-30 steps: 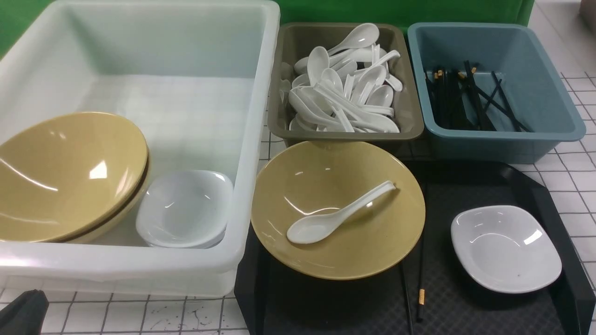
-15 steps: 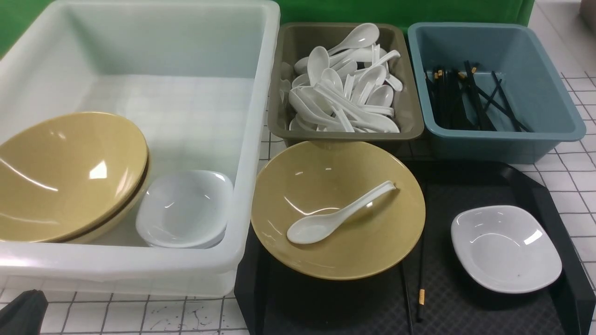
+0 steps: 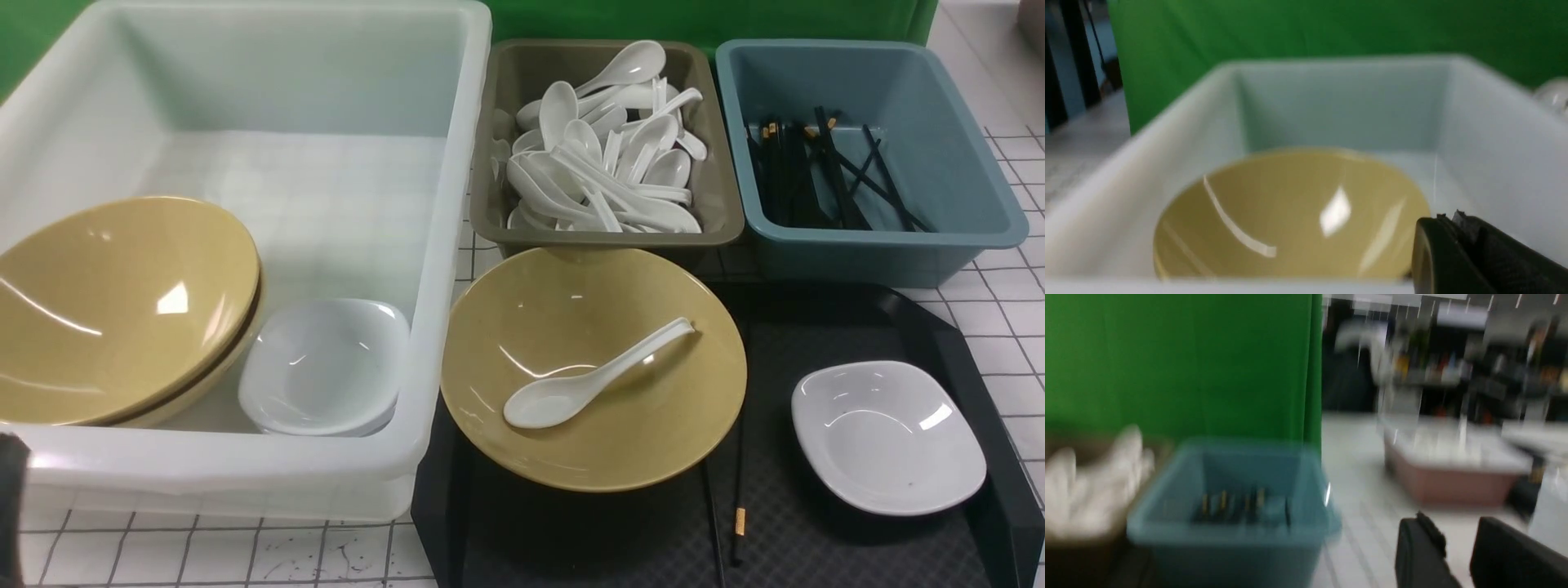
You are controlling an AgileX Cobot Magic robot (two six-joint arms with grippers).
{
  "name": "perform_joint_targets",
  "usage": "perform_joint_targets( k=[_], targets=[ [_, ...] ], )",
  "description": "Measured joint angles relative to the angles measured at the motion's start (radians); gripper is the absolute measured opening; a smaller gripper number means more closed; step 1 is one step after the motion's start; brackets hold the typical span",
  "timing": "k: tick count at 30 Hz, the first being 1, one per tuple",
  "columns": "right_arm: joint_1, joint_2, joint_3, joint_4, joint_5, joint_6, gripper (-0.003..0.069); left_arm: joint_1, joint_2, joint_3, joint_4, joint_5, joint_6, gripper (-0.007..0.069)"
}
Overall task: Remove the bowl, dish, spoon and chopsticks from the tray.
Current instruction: Use the left arm to grab the soup spoon in the middle
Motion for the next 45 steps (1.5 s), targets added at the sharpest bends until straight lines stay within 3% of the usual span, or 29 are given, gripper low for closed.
perform_joint_targets(
  k=[3, 7, 9, 13, 17, 19, 23, 26, 32, 33, 37, 41, 45],
  targets=[
    [0.000, 0.000, 0.000, 0.000, -0.144, 0.039, 0.0236, 0.000, 0.000, 0.000, -0.002, -0.160, -0.014, -0.0012],
    [0.000, 0.000, 0.000, 0.007, -0.320, 0.231, 0.0236, 0.000, 0.000, 0.000, -0.023, -0.411, -0.076, -0.0012],
    [0.000, 0.000, 0.000, 0.014, -0.384, 0.307, 0.0236, 0.000, 0.000, -0.011, -0.045, -0.436, -0.131, -0.0012],
    [0.000, 0.021, -0.045, 0.015, -0.359, 0.339, 0.0199, 0.000, 0.045, -0.187, -0.063, -0.199, -0.223, -0.0012],
    [0.000, 0.092, -0.259, -0.048, -0.054, 0.340, 0.0067, -0.002, 0.270, -0.482, -0.045, 0.034, -0.223, -0.0012],
    [0.000, 0.143, -0.340, -0.065, 0.085, 0.328, 0.0041, -0.011, 0.379, -0.583, -0.038, 0.121, -0.221, -0.0012],
    [0.000, 0.248, -0.447, -0.076, 0.347, 0.274, 0.0036, -0.087, 0.620, -0.750, -0.054, 0.329, -0.187, -0.0012],
    [0.011, 0.311, -0.456, -0.039, 0.489, 0.208, 0.0036, -0.210, 0.800, -0.871, -0.103, 0.533, -0.065, -0.0012],
    [0.107, 0.367, -0.456, 0.278, 0.732, -0.167, 0.0036, -0.450, 1.082, -1.055, -0.235, 0.736, 0.094, -0.0007],
    [0.156, 0.400, -0.456, 0.356, 0.826, -0.299, 0.0036, -0.520, 1.167, -1.113, -0.257, 0.765, 0.131, -0.0004],
    [0.212, 0.464, -0.456, 0.395, 0.958, -0.385, 0.0036, -0.622, 1.314, -1.220, -0.245, 0.801, 0.183, 0.0015],
    [0.239, 0.540, -0.460, 0.400, 1.000, -0.435, 0.0036, -0.718, 1.499, -1.331, -0.156, 0.836, 0.227, 0.0103],
    [0.239, 0.570, -0.465, 0.400, 0.984, -0.487, 0.0036, -0.754, 1.687, -1.443, -0.076, 0.878, 0.269, 0.0304]
  ],
)
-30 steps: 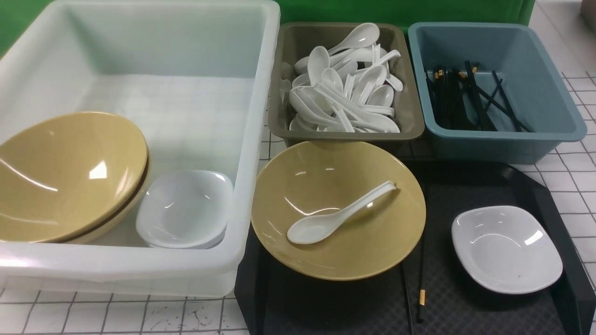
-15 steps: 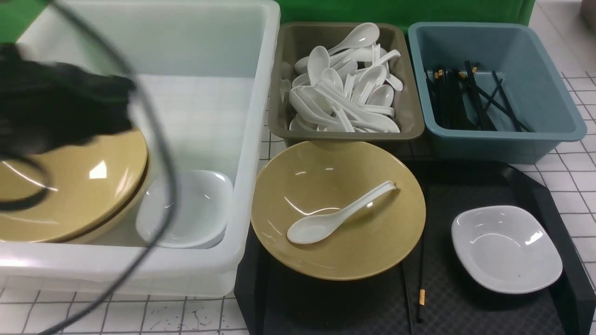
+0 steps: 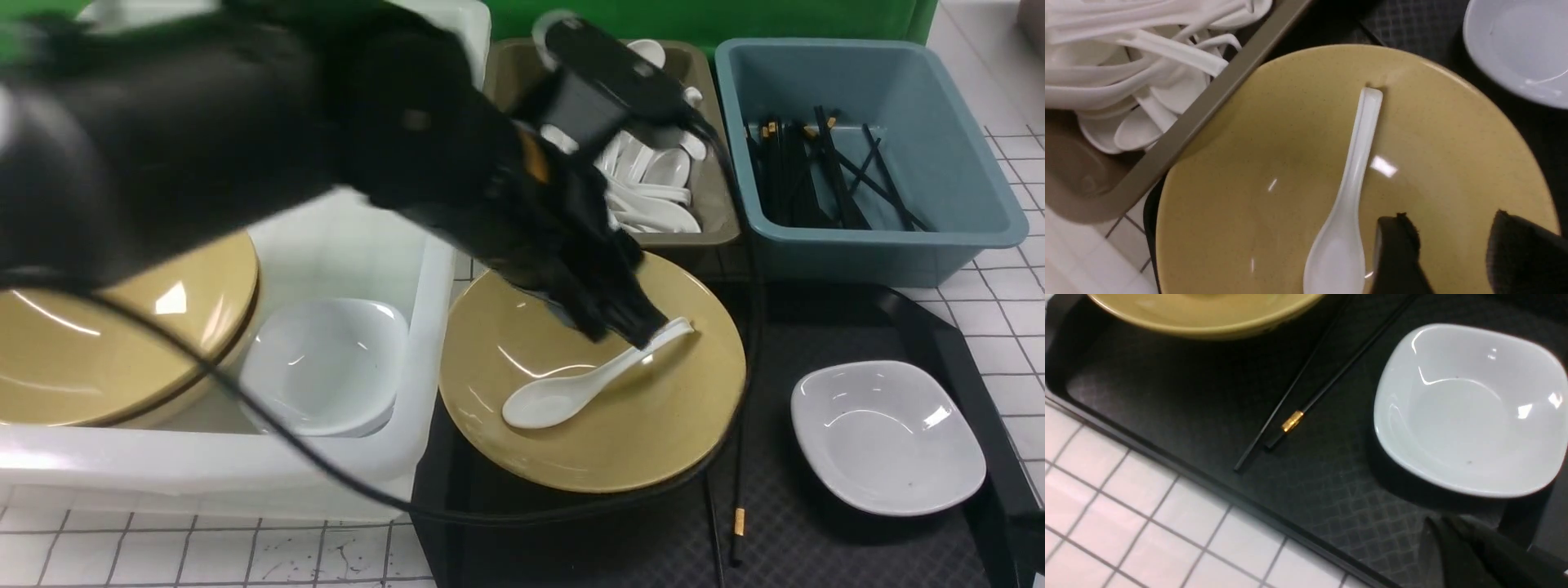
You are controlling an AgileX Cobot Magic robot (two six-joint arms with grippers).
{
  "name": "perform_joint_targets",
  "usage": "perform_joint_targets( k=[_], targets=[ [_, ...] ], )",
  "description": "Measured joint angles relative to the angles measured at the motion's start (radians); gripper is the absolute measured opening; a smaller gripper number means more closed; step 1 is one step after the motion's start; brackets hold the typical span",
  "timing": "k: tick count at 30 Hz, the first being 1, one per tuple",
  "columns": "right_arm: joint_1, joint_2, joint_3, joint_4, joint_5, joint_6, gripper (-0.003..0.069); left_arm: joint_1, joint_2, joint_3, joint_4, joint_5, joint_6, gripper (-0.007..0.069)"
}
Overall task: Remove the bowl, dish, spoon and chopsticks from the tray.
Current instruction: Use the left arm to grab the soup spoon in the middle, then use the left arm to put the soup spoon into the small storage box in the middle
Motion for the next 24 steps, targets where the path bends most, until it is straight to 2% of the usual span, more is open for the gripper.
perform_joint_targets(
  k=[1, 4, 6, 8, 11, 15, 19, 24],
  targets=[
    [0.000, 0.000, 0.000, 0.000, 0.000, -0.002, 0.0036, 0.000, 0.008, -0.009, 0.002, 0.002, 0.007, 0.0314],
    [0.000, 0.001, 0.000, 0.000, -0.016, -0.018, 0.0036, -0.001, 0.120, -0.065, 0.019, 0.003, 0.072, 0.0441],
    [0.000, 0.001, 0.003, 0.000, -0.045, -0.018, 0.0036, -0.002, 0.192, -0.100, 0.023, 0.001, 0.142, 0.0491],
    [0.000, 0.001, 0.016, 0.000, -0.071, -0.018, 0.0036, -0.002, 0.270, -0.125, 0.031, -0.006, 0.195, 0.0512],
    [0.000, 0.001, 0.030, 0.001, -0.088, -0.018, 0.0036, -0.002, 0.332, -0.146, 0.043, -0.019, 0.219, 0.0502],
    [0.008, 0.001, 0.032, 0.002, -0.098, -0.018, 0.0036, -0.002, 0.426, -0.174, 0.075, -0.029, 0.221, 0.0326],
    [0.015, 0.001, 0.032, 0.003, -0.114, -0.018, 0.0036, -0.003, 0.441, -0.207, 0.094, 0.005, 0.192, 0.0056],
    [0.017, 0.001, 0.033, 0.003, -0.116, -0.018, 0.0037, -0.003, 0.409, -0.339, 0.090, 0.103, 0.179, 0.0041]
  ],
)
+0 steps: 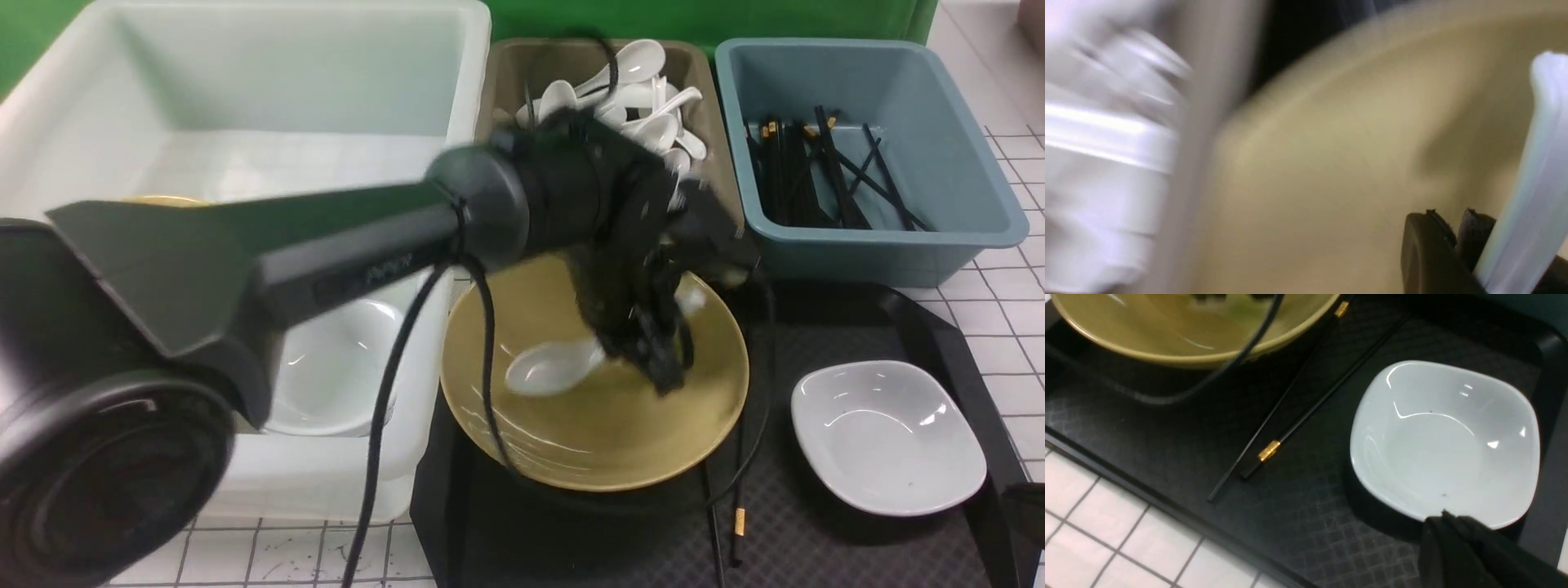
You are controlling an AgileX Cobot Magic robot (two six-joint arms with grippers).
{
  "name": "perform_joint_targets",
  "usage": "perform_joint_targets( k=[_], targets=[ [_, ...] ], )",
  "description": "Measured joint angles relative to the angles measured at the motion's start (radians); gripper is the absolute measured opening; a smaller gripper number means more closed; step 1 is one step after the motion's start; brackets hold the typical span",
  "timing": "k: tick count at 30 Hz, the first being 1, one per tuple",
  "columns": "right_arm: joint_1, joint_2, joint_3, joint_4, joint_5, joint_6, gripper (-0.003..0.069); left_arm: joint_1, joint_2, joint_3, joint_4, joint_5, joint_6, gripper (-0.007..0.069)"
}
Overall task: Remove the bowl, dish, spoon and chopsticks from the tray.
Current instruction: Use the left arm to put the soup spoon into the small storage box in the middle
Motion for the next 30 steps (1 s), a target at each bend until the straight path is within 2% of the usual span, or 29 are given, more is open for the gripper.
perform_joint_targets(
  k=[3, 6, 11, 14, 16, 17, 19, 21, 22, 23, 24, 25, 27, 28, 29, 30],
  targets=[
    [0.000, 0.000, 0.000, 0.000, -0.006, 0.000, 0.0038, 0.022, -0.029, -0.121, -0.008, -0.041, -0.009, 0.0041],
    [0.000, 0.000, 0.000, 0.000, -0.007, 0.000, 0.0039, 0.065, -0.034, -0.180, -0.010, -0.214, -0.028, 0.0041],
    [0.000, 0.000, 0.000, 0.000, -0.010, 0.000, 0.0042, 0.176, 0.063, -0.199, -0.031, -0.621, -0.118, 0.0044],
    [0.000, 0.000, 0.000, 0.000, -0.011, 0.000, 0.0043, 0.208, 0.144, -0.194, -0.008, -0.679, -0.126, 0.0094],
    [0.000, 0.000, 0.000, 0.000, -0.011, 0.000, 0.0044, 0.211, 0.163, -0.191, 0.024, -0.645, -0.126, 0.0164],
    [0.000, 0.000, 0.000, 0.000, -0.012, 0.000, 0.0044, 0.206, 0.162, -0.191, 0.050, -0.579, -0.126, 0.0235],
    [0.000, 0.000, 0.000, 0.000, -0.012, 0.000, 0.0044, 0.194, 0.137, -0.193, 0.088, -0.473, -0.126, 0.0314],
    [0.000, 0.000, 0.000, 0.000, -0.012, 0.000, 0.0046, 0.167, 0.078, -0.200, 0.106, -0.293, -0.151, 0.0404],
    [0.000, 0.000, 0.000, 0.000, -0.012, 0.000, 0.0046, 0.164, 0.071, -0.203, 0.106, -0.257, -0.160, 0.0410],
    [0.000, 0.000, 0.000, 0.000, -0.012, 0.000, 0.0047, 0.135, 0.017, -0.211, 0.093, -0.111, -0.203, 0.0448],
    [0.000, 0.000, 0.000, 0.000, -0.012, 0.000, 0.0047, 0.131, 0.012, -0.211, 0.093, -0.092, -0.208, 0.0449],
    [0.000, 0.000, 0.000, 0.000, -0.012, 0.000, 0.0047, 0.095, -0.024, -0.218, 0.056, 0.085, -0.240, 0.0440],
    [0.000, 0.000, 0.000, 0.000, -0.012, 0.000, 0.0047, 0.078, -0.028, -0.220, 0.033, 0.171, -0.250, 0.0414],
    [0.000, 0.000, 0.000, 0.000, -0.012, 0.000, 0.0047, 0.052, -0.015, -0.220, 0.008, 0.254, -0.255, 0.0348],
    [0.000, 0.000, 0.000, 0.000, -0.012, 0.000, 0.0047, 0.049, -0.012, -0.220, 0.006, 0.254, -0.255, 0.0337],
    [0.000, 0.000, 0.000, 0.000, -0.012, 0.000, 0.0048, 0.035, 0.007, -0.220, -0.008, 0.289, -0.257, 0.0281]
  ],
)
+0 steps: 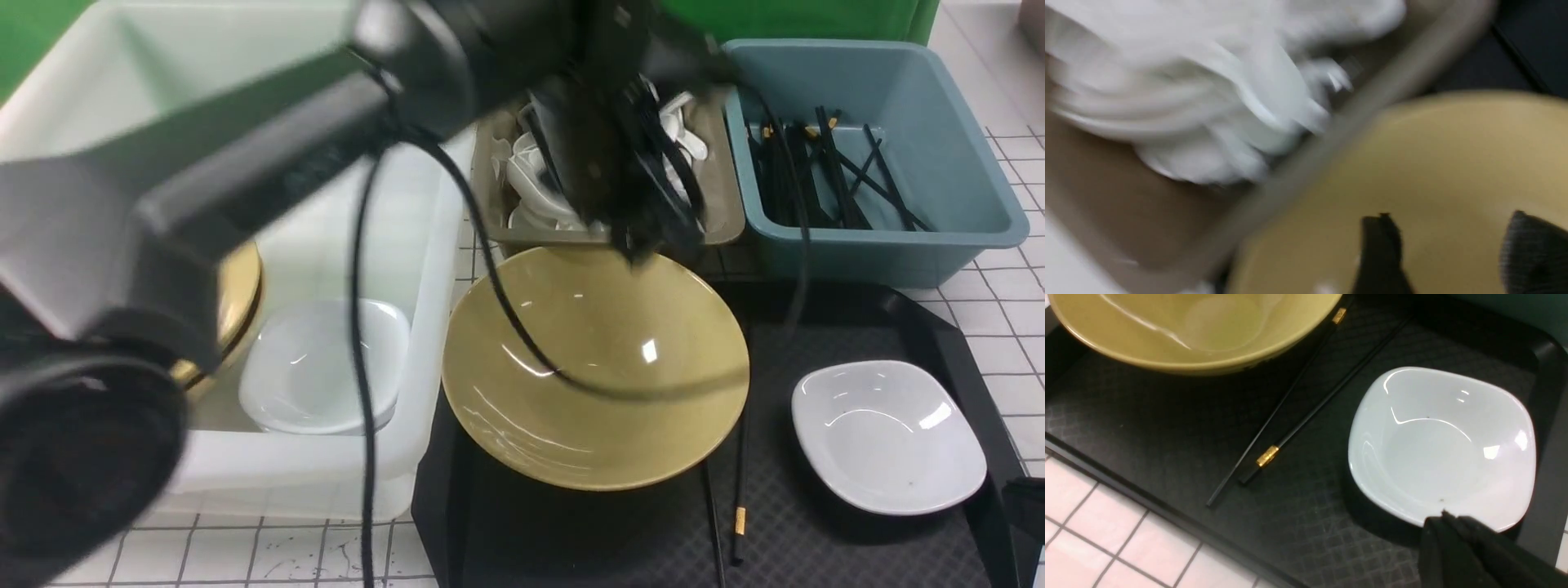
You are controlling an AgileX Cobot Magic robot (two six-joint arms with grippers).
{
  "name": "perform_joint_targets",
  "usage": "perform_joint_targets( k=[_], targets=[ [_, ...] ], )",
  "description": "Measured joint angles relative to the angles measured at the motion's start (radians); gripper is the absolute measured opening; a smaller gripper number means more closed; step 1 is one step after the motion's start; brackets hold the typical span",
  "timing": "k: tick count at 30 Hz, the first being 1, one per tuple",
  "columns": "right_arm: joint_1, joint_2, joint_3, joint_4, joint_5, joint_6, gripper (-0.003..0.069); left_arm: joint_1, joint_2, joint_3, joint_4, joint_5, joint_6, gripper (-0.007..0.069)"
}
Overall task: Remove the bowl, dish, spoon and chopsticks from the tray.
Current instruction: Use the left arm to grab the yellow noodle bowl on the left
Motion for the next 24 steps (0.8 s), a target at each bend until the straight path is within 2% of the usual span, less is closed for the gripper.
perform_joint_targets(
  k=[2, 3, 4, 5, 8, 11, 12, 14, 16, 18, 20, 24],
  targets=[
    [0.000, 0.000, 0.000, 0.000, 0.000, 0.004, 0.0048, -0.030, 0.066, 0.000, -0.031, 0.039, -0.003, 0.0116],
    [0.000, 0.000, 0.000, 0.000, 0.000, 0.006, 0.0048, -0.039, 0.087, 0.000, -0.051, 0.042, -0.002, 0.0074],
    [0.000, 0.000, 0.000, 0.000, 0.000, 0.006, 0.0048, -0.041, 0.092, 0.000, -0.051, 0.042, -0.002, 0.0066],
    [0.000, 0.000, 0.000, 0.000, 0.000, 0.008, 0.0048, -0.057, 0.128, 0.000, -0.072, 0.043, 0.006, 0.0021],
    [0.000, 0.000, 0.001, 0.000, 0.001, 0.010, 0.0048, -0.092, 0.164, 0.002, -0.139, 0.052, 0.047, -0.0004],
    [0.000, 0.000, 0.001, 0.000, 0.005, 0.010, 0.0048, -0.111, 0.164, 0.001, -0.224, 0.052, 0.091, -0.0008],
    [0.000, 0.000, 0.001, 0.001, 0.009, 0.010, 0.0048, -0.127, 0.158, -0.001, -0.320, 0.052, 0.124, -0.0010],
    [0.000, 0.000, 0.001, 0.001, 0.011, 0.011, 0.0048, -0.138, 0.147, -0.002, -0.391, 0.051, 0.152, -0.0010],
    [0.000, 0.000, 0.001, 0.001, 0.012, 0.011, 0.0048, -0.142, 0.122, -0.003, -0.411, 0.051, 0.164, -0.0008],
    [0.000, 0.000, 0.001, 0.001, 0.014, 0.011, 0.0048, -0.133, 0.093, -0.003, -0.357, 0.052, 0.151, 0.0005],
    [0.000, 0.000, 0.001, 0.001, 0.015, 0.011, 0.0048, -0.108, 0.060, -0.006, -0.247, 0.053, 0.110, 0.0043],
    [0.000, 0.000, 0.001, 0.001, 0.015, 0.011, 0.0048, -0.040, 0.030, -0.012, -0.051, 0.053, 0.004, 0.0202]
  ],
)
